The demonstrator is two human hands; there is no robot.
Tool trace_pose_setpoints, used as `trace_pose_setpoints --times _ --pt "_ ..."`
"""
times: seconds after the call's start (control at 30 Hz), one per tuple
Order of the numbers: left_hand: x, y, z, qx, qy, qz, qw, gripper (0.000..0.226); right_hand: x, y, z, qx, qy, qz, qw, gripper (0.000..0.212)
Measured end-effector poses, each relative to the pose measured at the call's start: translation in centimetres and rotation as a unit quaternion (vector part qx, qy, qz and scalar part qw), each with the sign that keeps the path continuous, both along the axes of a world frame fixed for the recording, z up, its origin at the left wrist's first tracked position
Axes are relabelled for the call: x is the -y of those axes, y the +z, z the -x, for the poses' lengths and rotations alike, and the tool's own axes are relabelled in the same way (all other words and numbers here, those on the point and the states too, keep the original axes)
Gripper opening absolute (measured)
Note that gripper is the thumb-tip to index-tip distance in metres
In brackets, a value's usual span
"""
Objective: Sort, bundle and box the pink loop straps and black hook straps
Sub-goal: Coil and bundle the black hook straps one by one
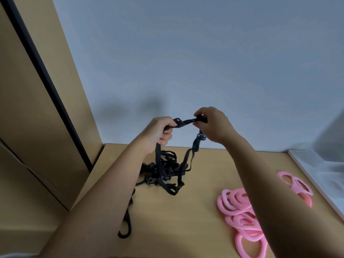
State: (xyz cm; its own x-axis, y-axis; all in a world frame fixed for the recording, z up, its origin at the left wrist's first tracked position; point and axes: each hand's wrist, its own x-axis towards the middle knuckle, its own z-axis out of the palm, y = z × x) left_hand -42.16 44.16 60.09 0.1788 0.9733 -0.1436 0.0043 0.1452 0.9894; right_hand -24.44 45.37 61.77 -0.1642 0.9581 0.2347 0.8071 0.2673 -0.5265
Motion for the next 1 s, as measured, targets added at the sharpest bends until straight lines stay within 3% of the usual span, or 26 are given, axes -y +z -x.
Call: trace_pose_setpoints --times 0.07,0.13,0.2,0.27,0.33,0.4,0.53,0.6,0.67,0.83,0.93,1.0 --pt "0.0 -0.4 -0.4 -0.038 0.010 -0.028 0.999 0.030 0.1 0.0 0.5 0.122 -0.043 -0.065 0.989 0.029" --pt "-0.1 -0.4 -0.5 -0.021 0.026 -0.032 0.999 0.029 0.1 0.6 0.9 0.155 -0.027 -0.080 0.984 0.025" --pt "-0.1 -0.4 -0.6 -0.010 0.061 -0.015 0.998 0.026 0.1 1.6 0.9 0.107 0.035 -0.023 0.993 0.016" --pt "-0.3 -0.5 -0.7 -0.110 0.096 -0.040 0.989 0.018 0.1 2.8 0.7 0.051 0.079 0.066 0.993 0.011" --pt "-0.1 -0.5 -1.2 -0.160 0.074 -0.083 0.981 0.025 0.1 3.9 0.7 0.061 0.078 0.122 0.988 0.013" --pt "0.5 -0.3 -2.0 -0.103 0.004 -0.104 0.989 0.035 0.1 4.8 1.2 0.084 0.067 0.141 0.984 0.020" --pt "1.5 -0.8 -3.6 -0.028 -0.085 -0.118 0.989 0.027 0.3 6.3 2.5 0.113 0.078 0.166 0.976 0.018" --pt "1.5 -0.9 -3.8 0.044 -0.088 -0.076 0.992 0.011 0.1 6.6 2.6 0.119 0.072 0.153 0.978 0.020" --pt "1.4 -0.5 -3.9 0.116 -0.092 -0.004 0.989 0.016 -0.4 6.4 2.3 0.127 0.054 0.119 0.983 0.026" --pt "1.9 -0.2 -3.1 0.098 -0.114 0.100 0.984 0.007 -1.3 5.6 0.9 0.139 0.102 0.030 0.985 0.034" --pt "1.5 -0.2 -2.7 0.193 -0.074 0.127 0.970 0.018 -2.0 3.9 0.1 0.189 0.055 -0.065 0.978 0.023" --pt "0.9 -0.1 -2.7 0.273 -0.027 0.117 0.954 0.018 -1.8 1.8 0.2 0.112 0.014 -0.106 0.988 0.024"
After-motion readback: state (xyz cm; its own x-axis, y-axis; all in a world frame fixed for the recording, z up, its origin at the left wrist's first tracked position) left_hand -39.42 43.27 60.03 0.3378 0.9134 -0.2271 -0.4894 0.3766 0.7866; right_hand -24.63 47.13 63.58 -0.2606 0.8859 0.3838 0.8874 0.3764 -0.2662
